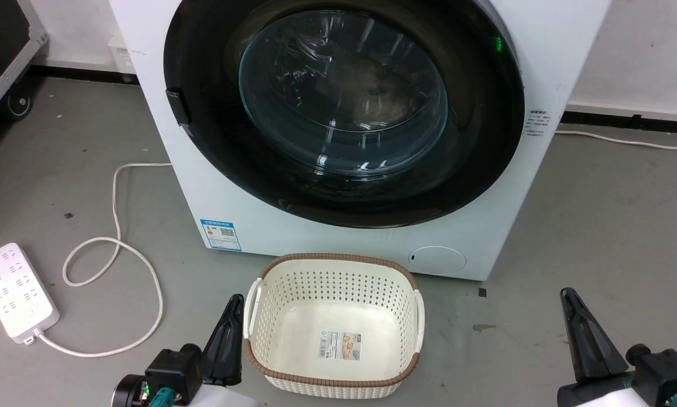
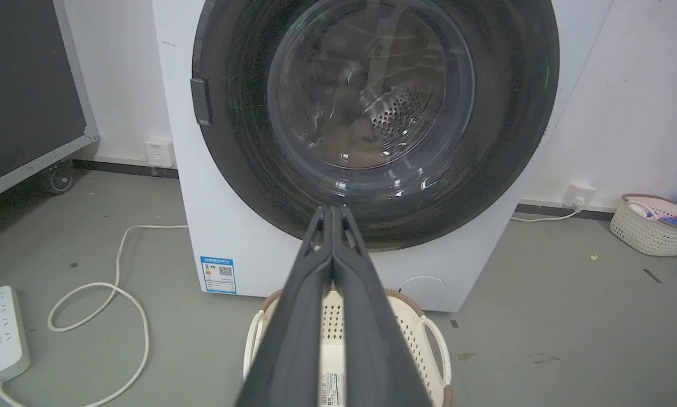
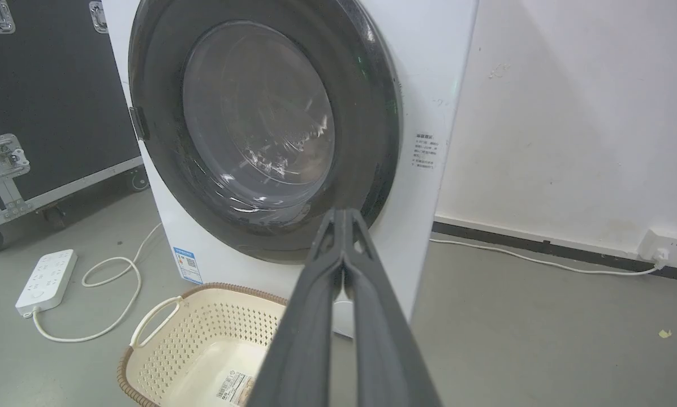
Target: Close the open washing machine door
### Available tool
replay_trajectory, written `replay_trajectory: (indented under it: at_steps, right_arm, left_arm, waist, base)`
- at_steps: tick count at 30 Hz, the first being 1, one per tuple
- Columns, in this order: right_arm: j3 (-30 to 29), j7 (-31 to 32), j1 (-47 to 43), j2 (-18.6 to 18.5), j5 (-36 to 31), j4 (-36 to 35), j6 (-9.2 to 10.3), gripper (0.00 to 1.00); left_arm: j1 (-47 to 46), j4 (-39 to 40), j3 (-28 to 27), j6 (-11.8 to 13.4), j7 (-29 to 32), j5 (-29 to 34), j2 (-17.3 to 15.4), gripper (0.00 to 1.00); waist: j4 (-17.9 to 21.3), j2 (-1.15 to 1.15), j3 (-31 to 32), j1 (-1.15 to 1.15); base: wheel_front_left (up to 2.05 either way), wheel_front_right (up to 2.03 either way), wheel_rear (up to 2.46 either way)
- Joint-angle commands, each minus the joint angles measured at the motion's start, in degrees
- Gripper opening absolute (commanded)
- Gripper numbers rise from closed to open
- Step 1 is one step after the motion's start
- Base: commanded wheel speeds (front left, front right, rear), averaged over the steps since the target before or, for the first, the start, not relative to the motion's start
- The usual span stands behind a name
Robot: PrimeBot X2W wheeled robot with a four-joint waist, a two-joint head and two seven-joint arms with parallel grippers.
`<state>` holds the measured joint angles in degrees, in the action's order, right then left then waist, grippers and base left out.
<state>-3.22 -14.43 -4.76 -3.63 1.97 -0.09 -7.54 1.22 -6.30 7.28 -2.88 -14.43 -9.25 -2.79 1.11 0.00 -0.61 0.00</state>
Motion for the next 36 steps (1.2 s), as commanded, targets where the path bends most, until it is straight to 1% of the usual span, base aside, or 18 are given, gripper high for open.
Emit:
replay_trajectory:
  at_steps: [1,36]
  right_arm:
    - [0.1,0.3,0.2,0.0,-0.1,0.0,0.00,0.00]
    - [1.0,4.5,1.6,0.2,-0.6,0.0,0.02,0.00]
  left_arm:
    - [0.0,0.2,-0.2,0.1,0.4,0.3,0.0,0.00]
    - [-0.4,2.0,-2.3,0.9,4.6,3.0,0.0,0.00]
  waist:
    - [0.0,0.00,0.0,0.00]
    - [-0.4,0.00,0.2,0.00]
  base:
    - [0.00,0.00,0.00]
    - [0.00,0.00,0.00]
